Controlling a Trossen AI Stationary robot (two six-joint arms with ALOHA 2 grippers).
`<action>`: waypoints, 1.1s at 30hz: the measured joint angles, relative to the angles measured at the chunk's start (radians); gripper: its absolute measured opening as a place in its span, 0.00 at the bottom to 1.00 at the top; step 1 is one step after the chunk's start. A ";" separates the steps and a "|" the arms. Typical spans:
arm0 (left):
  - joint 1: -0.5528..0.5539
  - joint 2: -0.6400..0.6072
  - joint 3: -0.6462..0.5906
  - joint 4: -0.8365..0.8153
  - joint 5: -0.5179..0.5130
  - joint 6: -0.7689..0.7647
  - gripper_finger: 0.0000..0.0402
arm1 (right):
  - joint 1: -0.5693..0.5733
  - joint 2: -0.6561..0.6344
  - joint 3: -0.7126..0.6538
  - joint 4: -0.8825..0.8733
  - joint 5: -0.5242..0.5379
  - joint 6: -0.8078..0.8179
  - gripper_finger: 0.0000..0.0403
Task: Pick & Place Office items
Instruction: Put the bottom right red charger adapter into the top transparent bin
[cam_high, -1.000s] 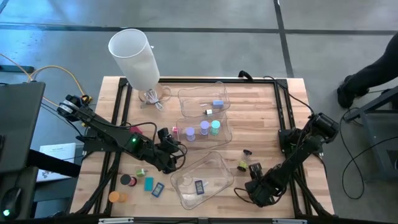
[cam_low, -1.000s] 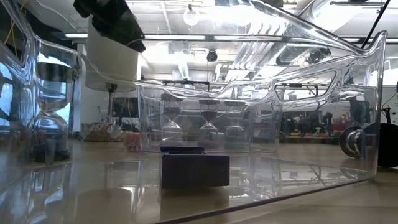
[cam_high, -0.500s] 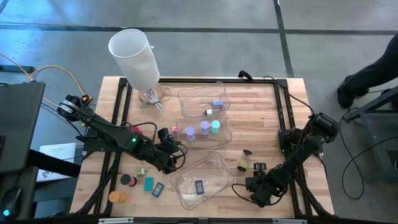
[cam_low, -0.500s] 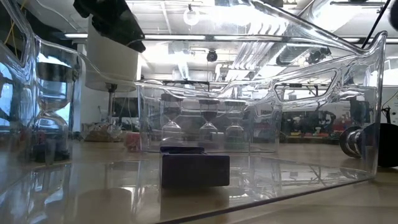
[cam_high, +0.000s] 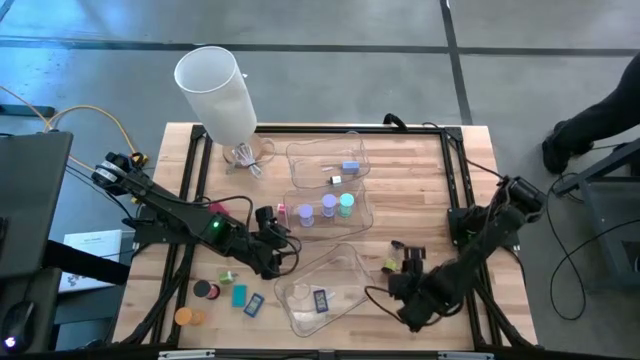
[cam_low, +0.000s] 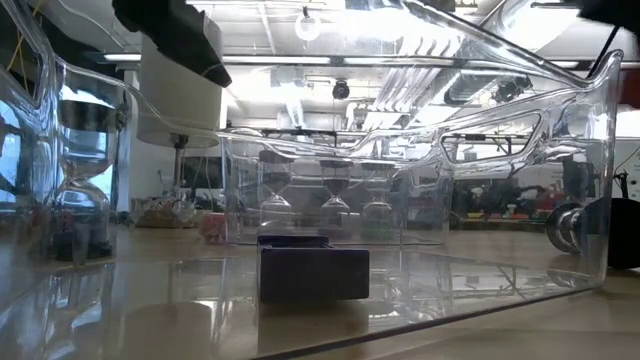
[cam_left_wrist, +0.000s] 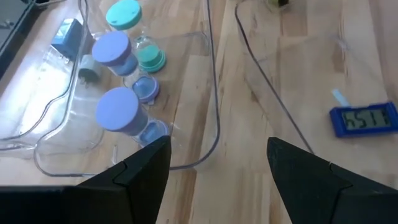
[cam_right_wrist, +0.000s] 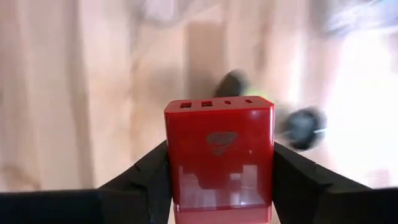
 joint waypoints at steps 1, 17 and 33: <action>0.000 0.000 0.000 -0.004 0.000 0.017 0.64 | -0.019 0.000 0.029 -0.033 0.015 -0.019 0.49; 0.001 -0.028 0.001 -0.064 -0.063 0.190 0.64 | -0.521 -0.002 0.330 0.005 0.150 -0.591 0.49; -0.041 -0.042 0.001 -0.191 -0.056 0.015 0.64 | -1.117 0.031 0.389 0.320 -0.186 -0.916 0.49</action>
